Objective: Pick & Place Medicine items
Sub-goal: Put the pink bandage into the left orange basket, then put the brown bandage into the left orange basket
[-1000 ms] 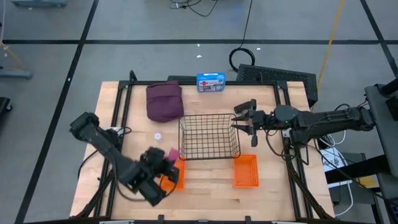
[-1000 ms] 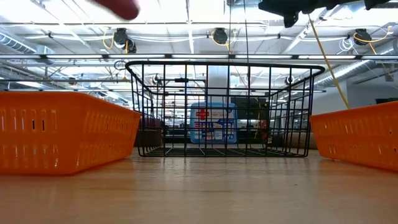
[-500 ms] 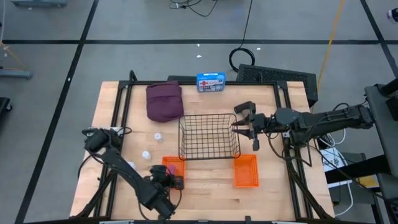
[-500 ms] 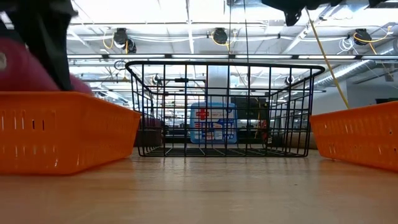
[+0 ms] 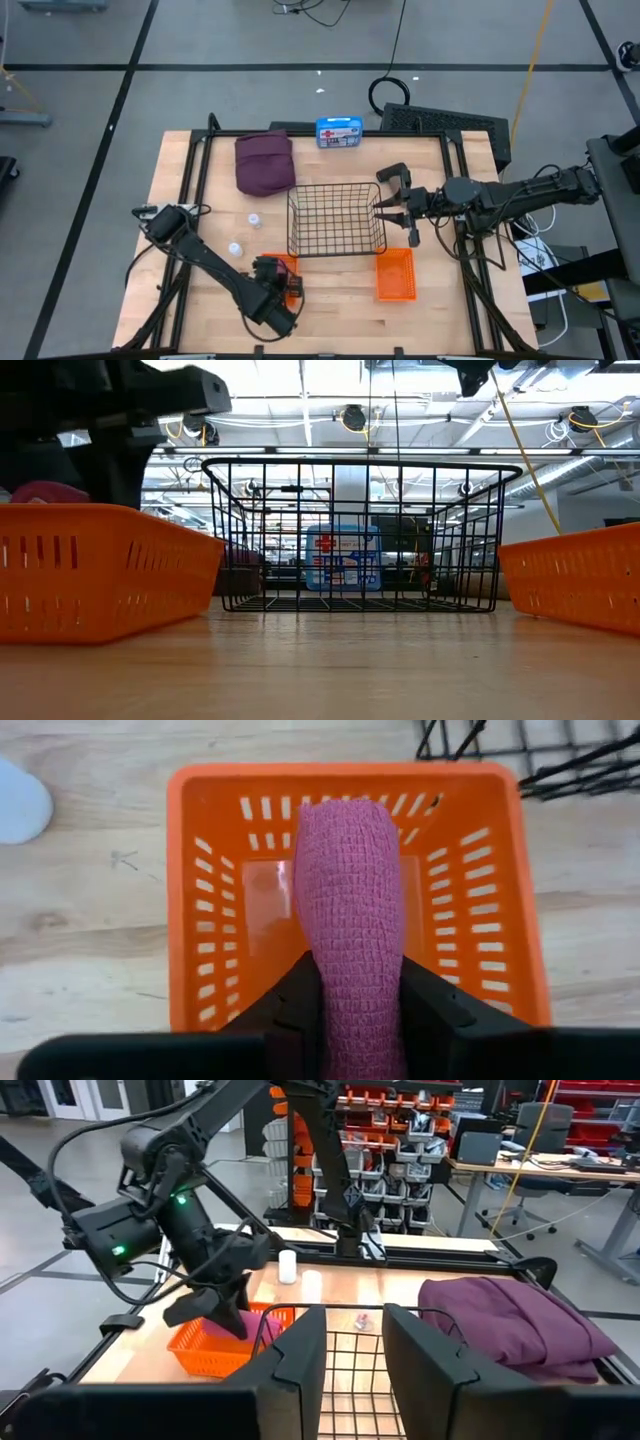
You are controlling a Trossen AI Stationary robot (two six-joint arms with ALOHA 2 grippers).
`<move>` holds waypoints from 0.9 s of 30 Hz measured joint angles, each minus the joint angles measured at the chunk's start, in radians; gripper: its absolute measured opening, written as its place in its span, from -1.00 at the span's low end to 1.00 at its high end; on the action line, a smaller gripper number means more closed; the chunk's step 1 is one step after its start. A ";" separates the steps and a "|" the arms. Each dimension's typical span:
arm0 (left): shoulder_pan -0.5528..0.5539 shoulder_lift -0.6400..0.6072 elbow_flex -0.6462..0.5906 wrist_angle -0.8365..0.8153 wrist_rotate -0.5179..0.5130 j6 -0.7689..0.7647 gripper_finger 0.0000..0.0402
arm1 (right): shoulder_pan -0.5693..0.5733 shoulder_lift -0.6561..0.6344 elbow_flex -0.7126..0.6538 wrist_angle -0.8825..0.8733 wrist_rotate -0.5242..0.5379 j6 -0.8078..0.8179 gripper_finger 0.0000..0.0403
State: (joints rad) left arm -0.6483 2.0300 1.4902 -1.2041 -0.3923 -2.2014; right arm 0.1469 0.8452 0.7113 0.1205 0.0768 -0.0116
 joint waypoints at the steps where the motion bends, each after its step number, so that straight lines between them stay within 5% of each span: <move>1: 0.007 0.000 0.000 0.000 0.017 0.016 -0.53 | 0.000 0.000 0.000 0.000 0.000 0.000 -0.56; 9: 0.035 0.000 0.000 -0.004 0.070 0.073 -0.48 | 0.000 0.000 0.000 -0.006 0.000 -0.002 -0.56; 20: 0.032 -0.001 0.000 -0.058 0.083 0.079 0.15 | 0.000 0.000 0.000 -0.025 0.000 -0.007 -0.56; 27: 0.031 -0.002 0.001 -0.164 0.180 0.074 0.34 | 0.000 -0.001 0.000 -0.055 0.000 -0.001 -0.56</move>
State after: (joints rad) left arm -0.6174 2.0277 1.4910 -1.3677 -0.2127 -2.1279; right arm 0.1467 0.8439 0.7113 0.0650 0.0769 -0.0131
